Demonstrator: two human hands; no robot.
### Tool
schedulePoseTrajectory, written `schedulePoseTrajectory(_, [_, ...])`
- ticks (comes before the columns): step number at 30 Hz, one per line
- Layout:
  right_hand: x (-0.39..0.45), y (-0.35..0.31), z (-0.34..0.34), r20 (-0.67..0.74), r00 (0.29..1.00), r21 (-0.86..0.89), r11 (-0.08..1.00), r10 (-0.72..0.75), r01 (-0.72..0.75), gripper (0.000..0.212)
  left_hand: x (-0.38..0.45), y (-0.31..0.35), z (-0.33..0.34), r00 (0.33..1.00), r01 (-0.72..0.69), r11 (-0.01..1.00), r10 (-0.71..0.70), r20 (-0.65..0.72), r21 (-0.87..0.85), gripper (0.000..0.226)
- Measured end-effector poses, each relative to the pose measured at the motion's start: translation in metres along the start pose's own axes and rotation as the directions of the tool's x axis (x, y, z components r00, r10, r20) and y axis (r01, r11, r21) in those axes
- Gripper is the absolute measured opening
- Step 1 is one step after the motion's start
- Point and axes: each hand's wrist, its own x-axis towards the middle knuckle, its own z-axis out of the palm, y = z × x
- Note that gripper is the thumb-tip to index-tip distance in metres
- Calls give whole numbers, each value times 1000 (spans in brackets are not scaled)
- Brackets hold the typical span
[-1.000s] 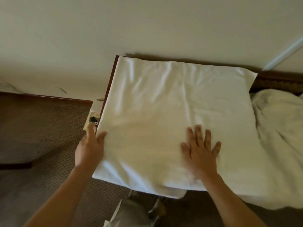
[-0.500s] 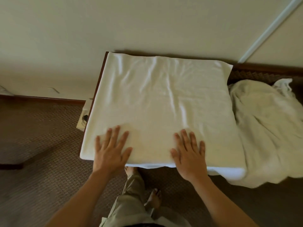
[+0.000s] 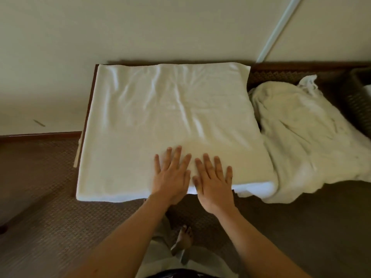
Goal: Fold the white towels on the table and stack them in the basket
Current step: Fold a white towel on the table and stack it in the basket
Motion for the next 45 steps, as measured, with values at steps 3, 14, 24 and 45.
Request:
schedulePoseTrajectory(3, [-13, 69, -11, -52, 977, 18, 978, 207, -206, 62, 0, -34, 9, 994, 105, 994, -104, -37, 23, 69])
schedulePoseTrajectory(14, [-8, 101, -41, -182, 757, 274, 772, 628, -574, 63, -69, -121, 0, 769, 561, 784, -613, -184, -266, 69])
schedulePoseTrajectory(24, [35, 29, -20, 17, 1000, -23, 999, 25, -24, 60, 13, -49, 2, 995, 81, 996, -80, -51, 22, 70])
schedulePoseTrajectory(45, [181, -19, -33, -17, 999, -140, 989, -42, 39, 65, 116, -182, -51, 967, 234, 972, -234, -104, -10, 77])
